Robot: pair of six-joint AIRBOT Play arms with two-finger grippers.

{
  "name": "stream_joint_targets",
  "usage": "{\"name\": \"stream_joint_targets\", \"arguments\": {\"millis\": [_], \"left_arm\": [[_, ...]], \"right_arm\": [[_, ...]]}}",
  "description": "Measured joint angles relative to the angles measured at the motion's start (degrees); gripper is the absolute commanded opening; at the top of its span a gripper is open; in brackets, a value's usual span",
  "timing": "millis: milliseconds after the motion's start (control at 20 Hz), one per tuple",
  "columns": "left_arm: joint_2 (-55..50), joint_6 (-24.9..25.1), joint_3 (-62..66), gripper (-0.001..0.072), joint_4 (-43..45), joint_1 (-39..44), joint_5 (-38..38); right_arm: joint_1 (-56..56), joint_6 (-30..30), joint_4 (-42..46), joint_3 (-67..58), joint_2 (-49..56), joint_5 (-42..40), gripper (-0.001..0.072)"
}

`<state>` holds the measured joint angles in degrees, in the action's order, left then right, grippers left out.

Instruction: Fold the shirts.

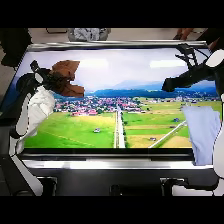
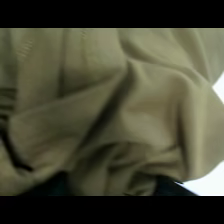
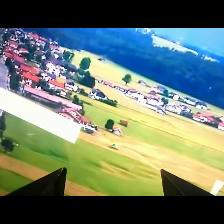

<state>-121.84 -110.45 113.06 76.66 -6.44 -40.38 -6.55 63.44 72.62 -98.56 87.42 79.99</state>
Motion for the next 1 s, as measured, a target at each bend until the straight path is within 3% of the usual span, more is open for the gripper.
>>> {"name": "stream_joint_targets", "arguments": {"millis": [50, 300, 650, 800, 1000], "left_arm": [[-0.28, 0.00, -0.04, 0.0028, -0.07, -0.07, 0.52], [2.47, 1.09, 1.66, 0.0024, -8.15, -0.17, 1.33], [31.15, 23.26, 3.48, 0.0025, -18.36, 6.62, 0.74], [45.22, 28.33, 1.36, 0.0025, -19.21, 13.14, -2.56], [56.06, 30.86, -2.99, 0.0025, -19.17, 22.49, -6.47]], "right_arm": [[0.00, 0.02, -0.04, 0.00, 0.00, 0.63, 0.0691], [0.00, -0.02, 0.02, 0.00, -0.59, 1.46, 0.0675], [-0.11, -2.78, 7.04, -0.02, -12.90, -4.28, 0.0674], [-0.11, -3.04, 9.35, -0.02, -20.57, -5.20, 0.0674], [-0.09, -3.19, 10.47, -0.04, -29.59, -3.19, 0.0674]]}}
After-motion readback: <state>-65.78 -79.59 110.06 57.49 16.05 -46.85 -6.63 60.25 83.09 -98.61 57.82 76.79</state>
